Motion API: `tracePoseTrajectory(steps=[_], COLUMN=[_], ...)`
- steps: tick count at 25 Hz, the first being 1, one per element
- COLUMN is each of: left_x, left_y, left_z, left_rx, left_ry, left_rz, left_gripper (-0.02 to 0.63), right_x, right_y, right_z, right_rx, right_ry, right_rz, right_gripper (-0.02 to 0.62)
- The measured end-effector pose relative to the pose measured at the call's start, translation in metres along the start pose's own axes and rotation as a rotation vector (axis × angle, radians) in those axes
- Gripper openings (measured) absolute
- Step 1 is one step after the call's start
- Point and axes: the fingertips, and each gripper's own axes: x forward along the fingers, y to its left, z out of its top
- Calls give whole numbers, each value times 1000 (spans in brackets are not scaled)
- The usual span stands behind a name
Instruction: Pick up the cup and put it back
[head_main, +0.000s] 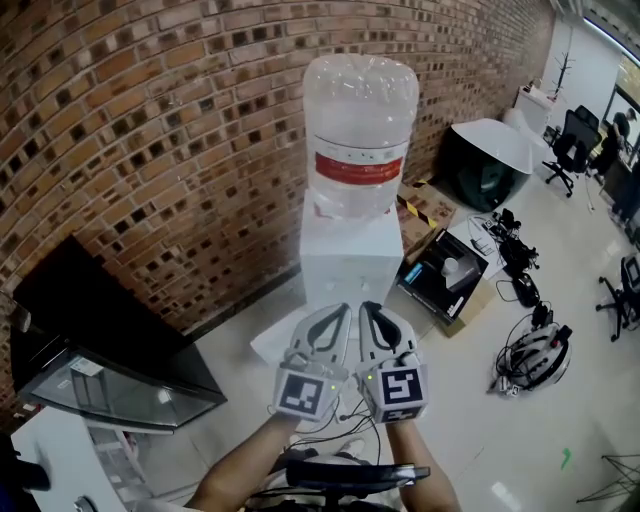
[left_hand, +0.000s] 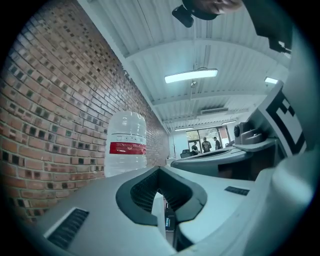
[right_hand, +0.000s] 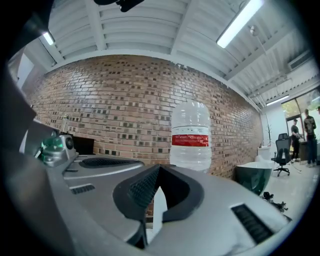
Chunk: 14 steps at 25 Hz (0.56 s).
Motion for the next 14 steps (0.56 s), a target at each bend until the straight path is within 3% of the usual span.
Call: tracePoseTrajectory(steps=[14], left_x=[-15], left_y=[-5], left_z=[13], left_rx=[8], left_ry=[-22], left_rz=[0], left_gripper=[-3], right_x=[-10], right_y=[14], right_z=[5], right_rx=[-24], right_ry=[-3], right_rz=[15], right_gripper=[3])
